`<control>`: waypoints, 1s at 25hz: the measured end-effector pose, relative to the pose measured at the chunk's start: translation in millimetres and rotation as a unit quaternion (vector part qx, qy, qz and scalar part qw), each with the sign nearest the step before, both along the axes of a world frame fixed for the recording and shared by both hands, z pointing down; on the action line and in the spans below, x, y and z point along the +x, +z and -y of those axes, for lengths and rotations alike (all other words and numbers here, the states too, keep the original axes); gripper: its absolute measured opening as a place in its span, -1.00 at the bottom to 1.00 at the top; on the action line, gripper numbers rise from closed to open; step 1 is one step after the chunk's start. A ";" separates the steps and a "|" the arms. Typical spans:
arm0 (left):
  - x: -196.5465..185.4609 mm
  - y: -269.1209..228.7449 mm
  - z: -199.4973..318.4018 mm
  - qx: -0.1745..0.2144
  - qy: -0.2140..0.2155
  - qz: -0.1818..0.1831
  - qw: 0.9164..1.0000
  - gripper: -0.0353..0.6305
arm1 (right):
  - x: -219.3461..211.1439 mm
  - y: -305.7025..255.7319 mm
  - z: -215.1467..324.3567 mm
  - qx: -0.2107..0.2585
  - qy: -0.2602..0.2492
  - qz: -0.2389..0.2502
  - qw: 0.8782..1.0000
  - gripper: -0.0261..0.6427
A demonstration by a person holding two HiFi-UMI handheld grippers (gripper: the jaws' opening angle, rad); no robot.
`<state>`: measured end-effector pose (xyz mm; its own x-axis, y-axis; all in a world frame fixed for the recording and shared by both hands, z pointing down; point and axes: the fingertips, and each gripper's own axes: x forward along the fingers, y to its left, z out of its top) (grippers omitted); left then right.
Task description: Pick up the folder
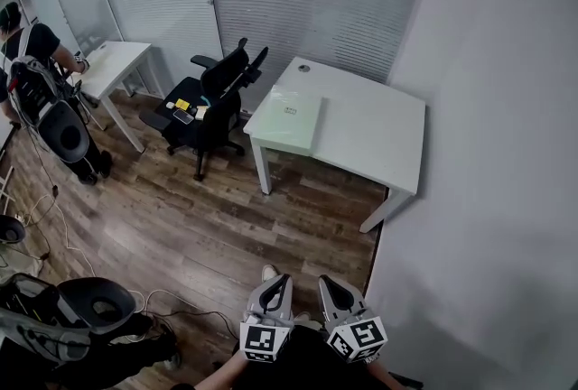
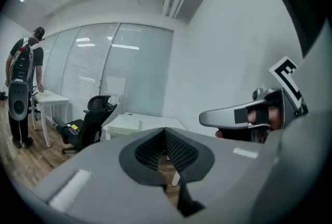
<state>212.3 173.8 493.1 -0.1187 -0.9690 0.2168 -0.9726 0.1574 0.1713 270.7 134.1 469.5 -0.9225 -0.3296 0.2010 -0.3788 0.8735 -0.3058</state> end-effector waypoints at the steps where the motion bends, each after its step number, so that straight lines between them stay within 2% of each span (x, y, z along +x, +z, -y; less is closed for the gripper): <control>1: -2.9 -0.2 4.2 0.000 0.002 0.000 1.000 -0.88 | -2.0 0.3 3.8 -0.003 0.004 0.000 1.000 -0.92; 10: -32.4 4.2 45.2 -0.014 0.021 0.009 1.000 -0.88 | -29.6 7.6 49.2 -0.009 0.030 -0.007 0.999 -0.92; 22: -104.7 5.9 99.7 -0.019 0.019 0.003 1.000 -0.88 | -95.1 14.7 97.9 -0.010 0.040 -0.024 0.999 -0.92; 25: -123.5 8.7 113.4 -0.011 0.033 0.018 0.999 -0.88 | -111.8 12.2 108.0 -0.008 0.048 -0.027 0.998 -0.92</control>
